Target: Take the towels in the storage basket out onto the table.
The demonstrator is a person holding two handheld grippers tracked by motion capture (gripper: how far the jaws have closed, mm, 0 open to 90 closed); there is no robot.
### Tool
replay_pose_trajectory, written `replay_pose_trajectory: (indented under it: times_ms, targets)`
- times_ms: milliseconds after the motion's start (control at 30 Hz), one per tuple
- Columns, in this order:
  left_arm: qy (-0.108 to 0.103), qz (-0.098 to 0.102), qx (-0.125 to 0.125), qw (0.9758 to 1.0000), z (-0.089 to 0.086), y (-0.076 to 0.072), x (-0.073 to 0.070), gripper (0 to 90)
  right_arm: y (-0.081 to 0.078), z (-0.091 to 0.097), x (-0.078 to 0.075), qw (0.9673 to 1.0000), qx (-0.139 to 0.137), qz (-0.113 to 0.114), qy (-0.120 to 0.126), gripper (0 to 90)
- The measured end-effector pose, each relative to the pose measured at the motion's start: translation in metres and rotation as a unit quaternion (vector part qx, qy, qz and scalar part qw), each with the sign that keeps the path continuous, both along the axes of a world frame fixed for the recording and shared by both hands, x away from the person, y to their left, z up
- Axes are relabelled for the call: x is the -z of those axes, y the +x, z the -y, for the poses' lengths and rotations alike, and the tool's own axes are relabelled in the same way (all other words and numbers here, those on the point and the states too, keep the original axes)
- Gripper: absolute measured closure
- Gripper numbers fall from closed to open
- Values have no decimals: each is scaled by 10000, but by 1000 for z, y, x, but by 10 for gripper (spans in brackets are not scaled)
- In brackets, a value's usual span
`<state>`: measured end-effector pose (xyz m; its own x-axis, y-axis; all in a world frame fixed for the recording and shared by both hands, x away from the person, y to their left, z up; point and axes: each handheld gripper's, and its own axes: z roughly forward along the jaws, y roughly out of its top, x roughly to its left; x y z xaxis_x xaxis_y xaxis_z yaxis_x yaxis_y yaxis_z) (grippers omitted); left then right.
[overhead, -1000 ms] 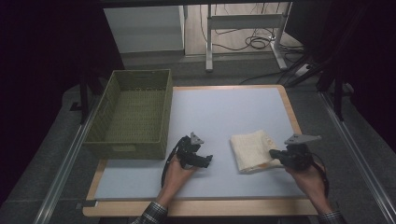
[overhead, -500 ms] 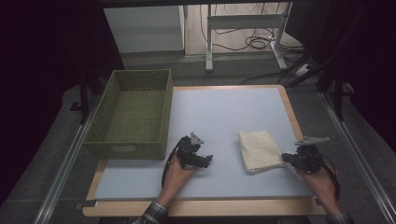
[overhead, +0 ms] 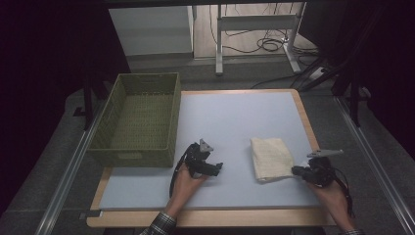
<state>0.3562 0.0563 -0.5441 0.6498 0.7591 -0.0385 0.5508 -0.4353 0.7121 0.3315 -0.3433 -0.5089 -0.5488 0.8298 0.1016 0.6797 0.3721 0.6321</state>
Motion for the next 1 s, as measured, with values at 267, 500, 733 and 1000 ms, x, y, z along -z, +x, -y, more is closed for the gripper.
replay_pose_trajectory:
  times_ms: [267, 500, 733, 1000]
  targets:
    - [-1, -2, -3, 10000, 0, 0, 0, 110, 5, -11, -44, 9986, -187, 378, 332, 864]
    - [-17, 2, -17, 10000, 0, 0, 0, 110, 21, -60, -71, 9953, -683, 628, 281, 864]
    - [1, 5, -2, 10000, 0, 0, 0, 111, 20, -91, -91, 9901, -1000, 969, 151, 863]
    - [1, 8, -5, 10000, 0, 0, 0, 110, 12, -46, -57, 9965, -530, 633, 113, 862]
